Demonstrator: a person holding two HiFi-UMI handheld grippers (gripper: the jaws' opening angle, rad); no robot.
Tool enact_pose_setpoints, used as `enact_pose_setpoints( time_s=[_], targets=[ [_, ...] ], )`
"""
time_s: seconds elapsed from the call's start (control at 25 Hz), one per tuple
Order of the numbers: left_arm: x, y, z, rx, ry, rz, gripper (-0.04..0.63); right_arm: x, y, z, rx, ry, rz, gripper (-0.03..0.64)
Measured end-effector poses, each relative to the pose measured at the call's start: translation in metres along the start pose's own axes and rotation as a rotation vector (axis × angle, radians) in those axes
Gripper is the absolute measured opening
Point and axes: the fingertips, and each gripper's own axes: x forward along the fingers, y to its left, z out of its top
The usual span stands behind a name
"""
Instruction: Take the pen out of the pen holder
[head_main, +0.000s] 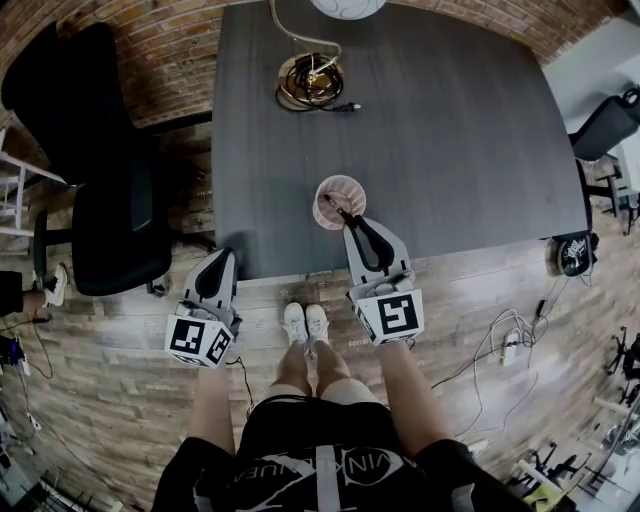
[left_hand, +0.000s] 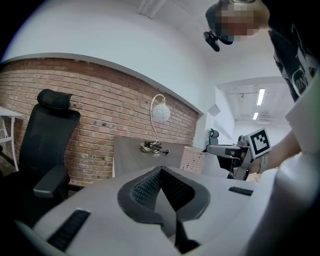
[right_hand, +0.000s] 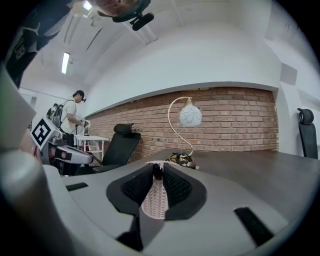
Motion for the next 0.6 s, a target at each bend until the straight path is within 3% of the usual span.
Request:
enact_pose_setpoints(
  time_s=[0.6],
  targets=[
    [0.004,-0.004,0.017,0.001,-0.026,0.006,0.014,-0.005,-0.019,0.026,0.015,-0.011,0.003,0.067]
  ],
)
